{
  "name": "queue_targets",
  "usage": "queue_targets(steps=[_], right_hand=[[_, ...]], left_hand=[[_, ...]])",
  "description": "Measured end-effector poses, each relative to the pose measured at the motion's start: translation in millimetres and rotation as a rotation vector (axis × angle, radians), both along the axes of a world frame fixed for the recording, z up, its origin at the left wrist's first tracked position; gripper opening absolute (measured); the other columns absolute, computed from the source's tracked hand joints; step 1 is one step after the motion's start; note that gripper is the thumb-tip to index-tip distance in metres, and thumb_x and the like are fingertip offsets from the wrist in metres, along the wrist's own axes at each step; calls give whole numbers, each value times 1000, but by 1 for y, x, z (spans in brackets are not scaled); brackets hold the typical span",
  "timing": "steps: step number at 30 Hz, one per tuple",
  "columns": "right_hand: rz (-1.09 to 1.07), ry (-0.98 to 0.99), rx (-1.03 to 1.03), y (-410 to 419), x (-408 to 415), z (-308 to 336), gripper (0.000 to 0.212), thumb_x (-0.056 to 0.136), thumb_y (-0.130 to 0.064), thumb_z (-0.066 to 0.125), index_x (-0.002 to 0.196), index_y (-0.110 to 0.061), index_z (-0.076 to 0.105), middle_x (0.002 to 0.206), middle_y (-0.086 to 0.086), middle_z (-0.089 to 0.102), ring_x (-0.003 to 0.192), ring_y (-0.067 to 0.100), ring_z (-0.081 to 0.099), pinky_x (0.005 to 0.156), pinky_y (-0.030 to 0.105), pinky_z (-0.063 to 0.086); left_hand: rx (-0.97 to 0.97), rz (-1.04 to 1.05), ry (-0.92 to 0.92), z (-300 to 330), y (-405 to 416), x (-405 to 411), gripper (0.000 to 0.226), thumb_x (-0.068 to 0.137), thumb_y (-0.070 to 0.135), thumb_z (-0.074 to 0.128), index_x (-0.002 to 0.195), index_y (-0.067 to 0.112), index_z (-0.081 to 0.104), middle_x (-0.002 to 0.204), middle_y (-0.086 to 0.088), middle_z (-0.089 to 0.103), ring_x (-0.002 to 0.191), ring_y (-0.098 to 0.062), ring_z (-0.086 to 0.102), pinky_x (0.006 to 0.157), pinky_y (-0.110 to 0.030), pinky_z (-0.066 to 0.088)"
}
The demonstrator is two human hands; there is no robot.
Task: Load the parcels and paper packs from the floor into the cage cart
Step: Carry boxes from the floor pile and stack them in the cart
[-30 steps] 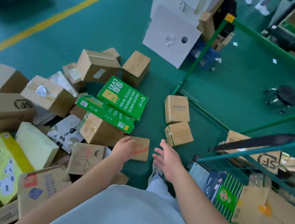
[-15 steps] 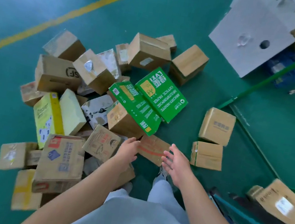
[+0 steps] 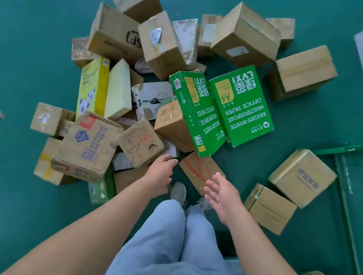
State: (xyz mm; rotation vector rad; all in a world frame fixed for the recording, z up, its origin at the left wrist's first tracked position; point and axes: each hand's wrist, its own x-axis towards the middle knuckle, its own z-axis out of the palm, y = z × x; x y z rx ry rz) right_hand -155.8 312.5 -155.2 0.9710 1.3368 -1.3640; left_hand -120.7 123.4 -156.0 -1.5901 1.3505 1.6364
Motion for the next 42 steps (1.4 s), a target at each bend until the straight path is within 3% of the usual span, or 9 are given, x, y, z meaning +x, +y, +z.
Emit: queue_targets(steps=[3, 7, 14, 18, 20, 27, 31, 39, 42], right_hand=[[69, -40, 16, -16, -3, -28, 45, 108, -36, 50, 147, -13, 51, 135, 8, 63, 115, 23, 64, 90, 35, 51], [169, -86, 22, -45, -3, -61, 43, 109, -33, 49, 146, -13, 50, 138, 9, 61, 119, 25, 62, 96, 36, 51], [309, -98, 46, -106, -18, -137, 38, 108, -32, 49, 142, -16, 52, 122, 3, 63, 109, 22, 65, 95, 34, 53], [389, -48, 74, -148, -41, -188, 31, 108, -29, 49, 137, -17, 53, 122, 3, 62, 113, 24, 65, 91, 33, 56], [441, -10, 92, -172, -54, -219, 31, 108, -29, 48, 138, -19, 52, 128, 3, 61, 113, 23, 64, 90, 32, 56], [528, 145, 141, -234, -105, -307, 68, 106, -30, 51, 163, -37, 15, 164, -1, 33, 134, 23, 49, 112, 43, 43], [600, 264, 216, -245, -119, -333, 79, 103, -29, 53, 162, -41, 2, 160, -4, 36, 119, 21, 50, 96, 36, 41], [512, 507, 439, -246, -118, -350, 78, 98, -47, 58, 155, -36, 5, 166, 4, 23, 131, 25, 45, 112, 45, 39], [590, 625, 477, -234, -124, -355, 71, 99, -49, 56, 151, -33, 11, 165, 4, 25, 134, 26, 44, 111, 45, 39]], left_hand=[[1, 46, -14, -24, -9, -2, 50, 108, 22, 50, 156, 18, 39, 101, 4, 56, 108, -22, 58, 113, -43, 44], [-5, 70, -17, -66, -28, -7, 48, 108, 22, 50, 154, 20, 41, 97, 7, 57, 90, -11, 57, 95, -34, 48], [4, 32, -48, -169, -79, -14, 45, 106, 20, 49, 151, 23, 45, 120, -5, 62, 90, -18, 57, 74, -30, 50], [14, 96, -53, -226, -107, -23, 48, 104, 26, 52, 152, 27, 44, 148, -10, 52, 130, -28, 55, 108, -44, 50], [27, 108, -43, -256, -123, -31, 51, 105, 25, 53, 155, 25, 40, 155, -6, 45, 137, -27, 48, 111, -45, 47], [40, 144, -14, -340, -162, -60, 62, 103, 34, 58, 159, 31, 31, 157, -3, 42, 139, -23, 45, 110, -41, 49], [61, 210, 2, -366, -170, -79, 63, 100, 35, 59, 156, 38, 32, 156, 2, 43, 133, -20, 47, 107, -40, 49], [51, 372, -26, -395, -182, -95, 56, 100, 43, 57, 151, 33, 35, 145, 5, 53, 126, -20, 54, 88, -39, 48], [51, 425, -18, -402, -183, -101, 62, 96, 46, 61, 150, 35, 32, 142, 3, 55, 124, -22, 58, 92, -42, 50]])
